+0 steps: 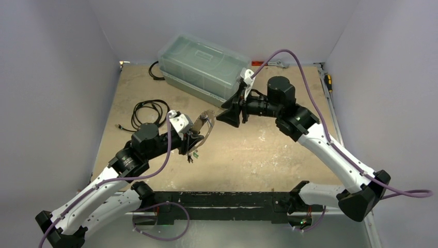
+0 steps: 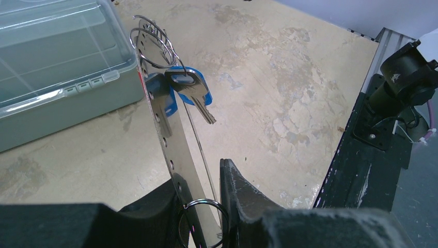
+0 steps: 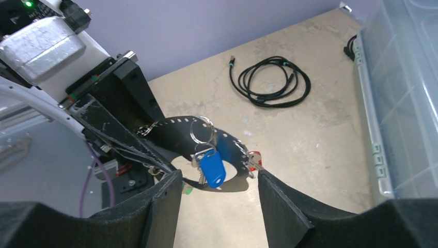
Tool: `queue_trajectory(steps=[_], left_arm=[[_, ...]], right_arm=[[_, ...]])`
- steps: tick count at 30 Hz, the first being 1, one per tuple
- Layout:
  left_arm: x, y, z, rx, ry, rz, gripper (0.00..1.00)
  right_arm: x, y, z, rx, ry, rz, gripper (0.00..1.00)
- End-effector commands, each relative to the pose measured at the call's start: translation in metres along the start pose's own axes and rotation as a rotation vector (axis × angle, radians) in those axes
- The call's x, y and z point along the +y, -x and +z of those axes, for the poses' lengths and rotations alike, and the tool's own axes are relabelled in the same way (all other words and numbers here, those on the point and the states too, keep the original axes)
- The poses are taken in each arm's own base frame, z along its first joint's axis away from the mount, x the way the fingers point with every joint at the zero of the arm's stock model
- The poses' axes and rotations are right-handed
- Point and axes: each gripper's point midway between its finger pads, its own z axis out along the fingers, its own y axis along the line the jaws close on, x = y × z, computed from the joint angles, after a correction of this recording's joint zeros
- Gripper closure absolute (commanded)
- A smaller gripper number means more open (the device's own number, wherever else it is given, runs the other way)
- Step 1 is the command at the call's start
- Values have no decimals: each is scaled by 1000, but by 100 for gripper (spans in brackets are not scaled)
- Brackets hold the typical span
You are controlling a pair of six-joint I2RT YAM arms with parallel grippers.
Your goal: Put the keys on the keyring
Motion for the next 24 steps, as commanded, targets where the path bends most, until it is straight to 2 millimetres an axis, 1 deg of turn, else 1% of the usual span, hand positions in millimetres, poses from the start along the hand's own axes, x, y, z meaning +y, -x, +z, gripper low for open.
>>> queue_trajectory(steps=[1, 5, 8, 10, 14, 20, 24], left_arm=[[-5, 26, -1, -90, -23, 33, 100], [-5, 25, -1, -88, -26, 31, 100], [-5, 25, -1, -88, -26, 31, 100], [-5, 24, 0, -85, -25, 30, 100], [-5, 25, 0, -87, -26, 30, 100], [-5, 24, 0, -83, -26, 30, 100], [-5, 23, 0, -82, -27, 30, 100]], right_arm=[[3, 30, 5, -130, 33, -177, 43], [11, 39, 11, -162, 67, -204, 47], [13, 40, 17, -159, 73, -204, 50], [11, 37, 23, -137, 77, -220, 53], [10, 29, 34, -96, 73, -242, 54], [6, 29, 41, -92, 51, -245, 61], [3, 25, 44, -82, 37, -247, 63]])
